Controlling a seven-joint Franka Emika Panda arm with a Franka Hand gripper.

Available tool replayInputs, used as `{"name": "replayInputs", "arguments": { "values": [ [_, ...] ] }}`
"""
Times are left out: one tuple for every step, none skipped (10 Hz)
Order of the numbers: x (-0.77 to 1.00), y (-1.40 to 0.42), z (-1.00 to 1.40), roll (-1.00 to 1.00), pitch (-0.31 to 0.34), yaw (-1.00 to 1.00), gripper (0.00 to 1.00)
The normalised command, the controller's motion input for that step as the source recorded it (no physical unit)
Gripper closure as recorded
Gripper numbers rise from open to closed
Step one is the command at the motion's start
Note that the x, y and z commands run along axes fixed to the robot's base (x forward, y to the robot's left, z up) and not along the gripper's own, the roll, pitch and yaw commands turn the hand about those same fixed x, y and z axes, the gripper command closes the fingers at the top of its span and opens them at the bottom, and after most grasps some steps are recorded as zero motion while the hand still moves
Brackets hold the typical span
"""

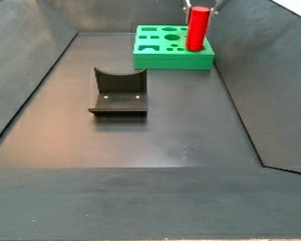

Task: Pick up the hexagon object. Move up. Place the hexagon object on the fixture. Regrasp the hexagon object. Move to above the board. Insert the hexagon object.
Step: Insert the hexagon object.

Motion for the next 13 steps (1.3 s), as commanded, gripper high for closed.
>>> {"name": "replayInputs", "arguments": {
  "values": [
    [-0.25,0.00,-0.14,-0.05,-0.080,-0.03,1.00],
    [-0.26,0.00,-0.07,-0.07,-0.076,-0.05,1.00],
    [-0.28,0.00,-0.04,-0.06,-0.084,-0.06,1.00],
    [-0.26,0.00,-0.01,-0.08,-0.093,-0.06,1.00],
    [-0.26,0.00,0.00,-0.09,-0.094,-0.07,1.00],
    [-0.23,-0.03,0.00,-0.13,-0.116,-0.11,1.00],
    [-0.21,-0.06,0.00,-0.20,-0.154,-0.14,1.00],
    [0.00,0.00,0.00,-0.03,-0.014,-0.03,1.00],
    [0.00,0.00,0.00,-0.01,0.000,0.00,1.00],
    [0.00,-0.03,-0.05,-0.05,-0.001,0.00,1.00],
    [0.00,-0.19,-0.08,-0.03,0.000,0.00,1.00],
    [0.00,-0.15,-0.02,-0.08,0.000,0.00,1.00],
    [0.00,-0.07,0.00,-0.06,-0.009,0.00,1.00]
  ]
}}
